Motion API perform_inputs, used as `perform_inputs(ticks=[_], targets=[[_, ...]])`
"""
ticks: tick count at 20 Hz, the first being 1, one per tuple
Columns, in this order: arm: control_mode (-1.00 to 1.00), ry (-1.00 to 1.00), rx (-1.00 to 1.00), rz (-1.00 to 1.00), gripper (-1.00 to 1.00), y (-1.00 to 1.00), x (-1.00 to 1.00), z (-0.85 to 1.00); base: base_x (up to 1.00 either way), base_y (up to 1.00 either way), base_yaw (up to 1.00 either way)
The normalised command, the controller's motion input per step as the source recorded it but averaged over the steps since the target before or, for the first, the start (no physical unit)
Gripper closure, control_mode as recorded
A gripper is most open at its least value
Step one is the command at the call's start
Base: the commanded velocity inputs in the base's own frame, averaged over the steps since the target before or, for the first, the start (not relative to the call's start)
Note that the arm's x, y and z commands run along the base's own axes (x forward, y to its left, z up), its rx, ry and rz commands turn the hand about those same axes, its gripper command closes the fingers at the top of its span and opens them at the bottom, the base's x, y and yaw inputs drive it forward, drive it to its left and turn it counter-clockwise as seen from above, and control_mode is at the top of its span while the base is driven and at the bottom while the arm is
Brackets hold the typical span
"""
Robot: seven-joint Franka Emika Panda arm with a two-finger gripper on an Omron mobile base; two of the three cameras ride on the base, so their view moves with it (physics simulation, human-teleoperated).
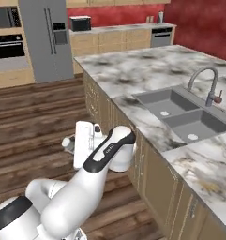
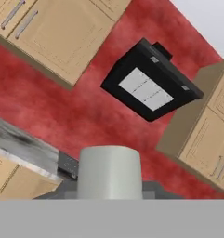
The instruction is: Pick up the marshmallow and place it in the cup of hot chocolate on the dining counter.
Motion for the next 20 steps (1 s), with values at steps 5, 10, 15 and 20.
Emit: perform_inputs(ticks=[5, 10, 15, 20], targets=[[1.00, 0.00, 0.00, 0.00, 1.00, 0.00, 0.00, 0.00, 0.91, 0.56, -0.57], [1.00, 0.00, 0.00, 0.00, 1.00, 0.00, 0.00, 0.00, 0.49, 0.04, -0.76], [1.00, 0.00, 0.00, 0.00, 1.00, 0.00, 0.00, 0.00, 0.48, 0.62, -0.82], [1.00, 0.00, 0.00, 0.00, 1.00, 0.00, 0.00, 0.00, 0.16, 0.99, -0.56]])
